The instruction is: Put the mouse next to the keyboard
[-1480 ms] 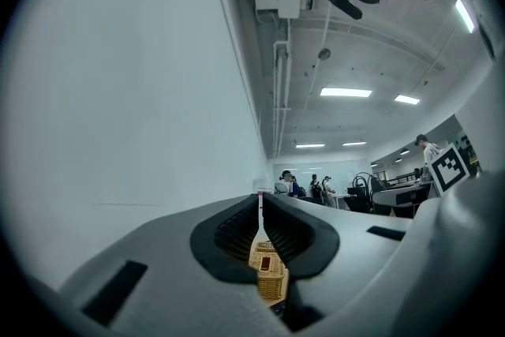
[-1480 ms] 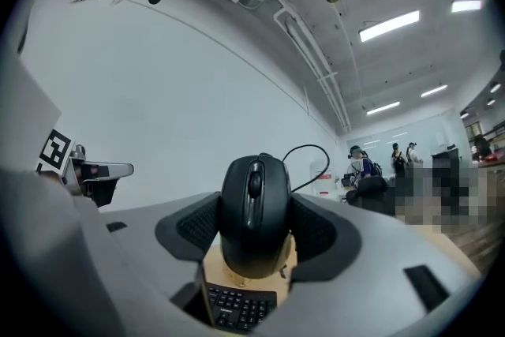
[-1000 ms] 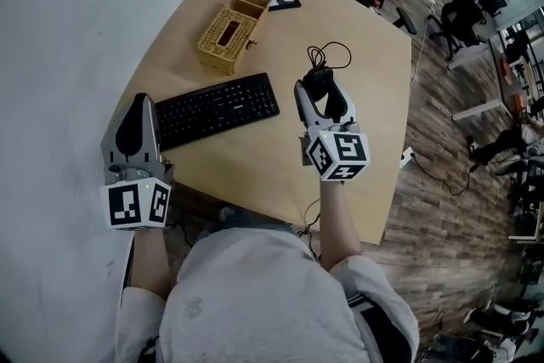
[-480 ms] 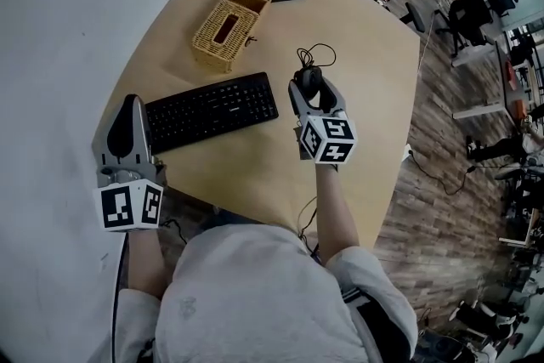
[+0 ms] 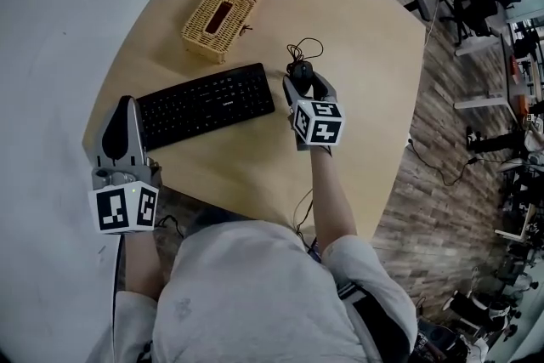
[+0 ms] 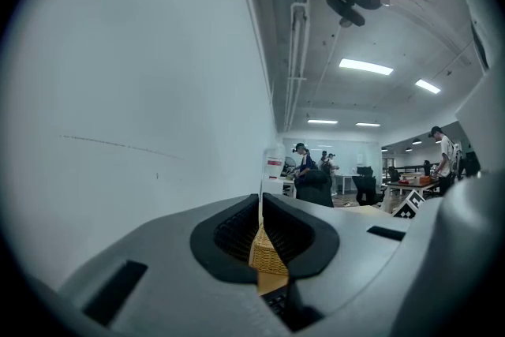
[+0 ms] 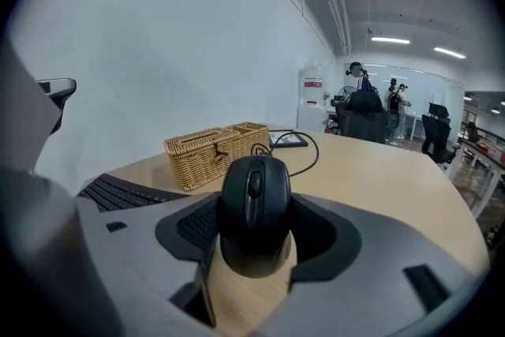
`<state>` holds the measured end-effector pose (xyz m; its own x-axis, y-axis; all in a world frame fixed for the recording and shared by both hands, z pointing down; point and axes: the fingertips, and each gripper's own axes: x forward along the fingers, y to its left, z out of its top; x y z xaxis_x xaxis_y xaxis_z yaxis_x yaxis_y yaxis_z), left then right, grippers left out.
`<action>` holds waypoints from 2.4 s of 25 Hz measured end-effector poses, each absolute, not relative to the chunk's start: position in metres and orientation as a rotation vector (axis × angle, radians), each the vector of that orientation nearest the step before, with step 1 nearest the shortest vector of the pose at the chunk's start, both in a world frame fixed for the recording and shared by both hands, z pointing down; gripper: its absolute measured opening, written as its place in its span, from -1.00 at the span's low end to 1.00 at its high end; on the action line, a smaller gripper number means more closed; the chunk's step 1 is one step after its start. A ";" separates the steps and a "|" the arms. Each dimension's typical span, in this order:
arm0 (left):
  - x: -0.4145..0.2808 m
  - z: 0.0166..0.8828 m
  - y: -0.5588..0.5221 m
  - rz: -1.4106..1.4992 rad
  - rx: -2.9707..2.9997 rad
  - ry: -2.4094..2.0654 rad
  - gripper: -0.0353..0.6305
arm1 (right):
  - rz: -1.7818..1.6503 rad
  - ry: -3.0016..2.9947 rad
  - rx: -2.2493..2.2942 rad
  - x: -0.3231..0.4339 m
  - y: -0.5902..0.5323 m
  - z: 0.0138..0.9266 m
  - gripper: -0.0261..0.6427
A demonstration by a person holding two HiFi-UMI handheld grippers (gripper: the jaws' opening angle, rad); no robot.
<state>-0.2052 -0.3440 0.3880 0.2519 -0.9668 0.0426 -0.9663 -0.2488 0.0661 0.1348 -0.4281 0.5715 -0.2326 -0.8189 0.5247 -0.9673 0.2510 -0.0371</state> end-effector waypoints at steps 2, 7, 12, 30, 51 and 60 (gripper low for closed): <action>-0.205 0.392 -0.345 0.001 2.415 -1.875 -0.83 | 0.530 -2.116 1.617 0.136 -0.429 0.581 -0.15; -0.202 0.400 -0.344 0.022 2.398 -1.874 -0.83 | 0.603 -2.078 1.566 0.136 -0.428 0.603 -0.15; -0.200 0.403 -0.344 0.045 2.400 -1.873 -0.83 | 0.658 -2.055 1.525 0.130 -0.427 0.619 -0.15; -0.213 0.416 -0.336 0.074 2.345 -1.904 -0.83 | 0.742 -1.972 1.500 0.120 -0.439 0.645 -0.15; -0.225 0.414 -0.327 0.089 2.321 -1.941 -0.83 | 0.759 -1.926 1.483 0.122 -0.440 0.663 -0.15; -0.225 0.405 -0.321 0.063 2.341 -1.955 -0.83 | 0.705 -2.102 1.545 0.115 -0.440 0.616 -0.16</action>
<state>-0.2252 -0.3210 0.4050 0.1792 -0.9797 0.0898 -0.9835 -0.1760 0.0430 0.1146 -0.4397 0.6162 -0.2826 -0.7363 0.6148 -0.9581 0.2476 -0.1439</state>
